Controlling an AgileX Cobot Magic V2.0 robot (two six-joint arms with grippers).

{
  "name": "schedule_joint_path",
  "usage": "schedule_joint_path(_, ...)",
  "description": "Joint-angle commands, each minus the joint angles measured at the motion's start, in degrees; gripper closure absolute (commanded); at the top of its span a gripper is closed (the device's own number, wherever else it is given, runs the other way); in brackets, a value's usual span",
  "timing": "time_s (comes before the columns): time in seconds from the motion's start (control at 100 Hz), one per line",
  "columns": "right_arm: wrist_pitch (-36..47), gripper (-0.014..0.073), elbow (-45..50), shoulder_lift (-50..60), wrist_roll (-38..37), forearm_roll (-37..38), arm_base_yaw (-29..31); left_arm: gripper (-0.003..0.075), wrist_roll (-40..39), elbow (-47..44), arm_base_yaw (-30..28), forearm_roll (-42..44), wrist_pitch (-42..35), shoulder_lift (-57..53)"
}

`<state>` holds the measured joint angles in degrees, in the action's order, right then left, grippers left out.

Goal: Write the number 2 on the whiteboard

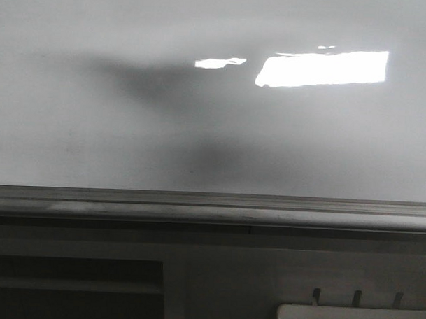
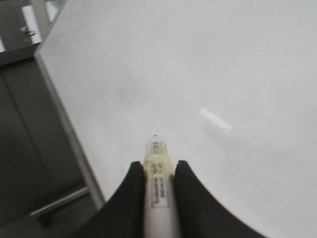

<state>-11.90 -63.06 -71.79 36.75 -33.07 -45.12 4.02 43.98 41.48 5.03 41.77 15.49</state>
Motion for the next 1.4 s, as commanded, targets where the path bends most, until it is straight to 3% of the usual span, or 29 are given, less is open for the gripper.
schedule_joint_path(0.0,5.26,0.0671,-1.99,0.64,0.65,0.85,3.03,0.0636,-6.89,-1.70,-0.18,3.12,-5.14,-2.72)
schedule_joint_path(0.06,4.83,0.0671,-2.46,-0.29,0.65,0.97,4.71,0.0741,-7.65,-3.60,-0.18,3.37,-5.37,-4.32)
schedule_joint_path(0.37,-2.27,0.0659,-6.90,-5.88,0.65,8.79,6.49,0.0741,-7.65,-5.37,-0.18,2.61,-7.58,-5.44)
schedule_joint_path(0.73,-2.31,0.0659,-7.00,-7.32,0.65,14.49,6.72,0.0741,-7.65,-5.37,-0.18,1.58,-8.80,-5.44)
schedule_joint_path(0.9,-4.22,0.0659,-7.00,-7.32,0.65,14.49,9.57,0.0741,-7.65,-5.37,-0.18,1.50,-8.80,-5.44)
schedule_joint_path(1.09,-11.20,0.0653,-7.68,-6.51,0.26,17.20,13.44,0.0741,-7.65,-5.37,-0.18,1.50,-8.80,-5.44)
schedule_joint_path(1.39,-22.39,0.0653,-7.19,-3.04,-7.37,24.63,15.11,0.0741,-7.65,-5.37,-0.18,1.50,-8.80,-5.44)
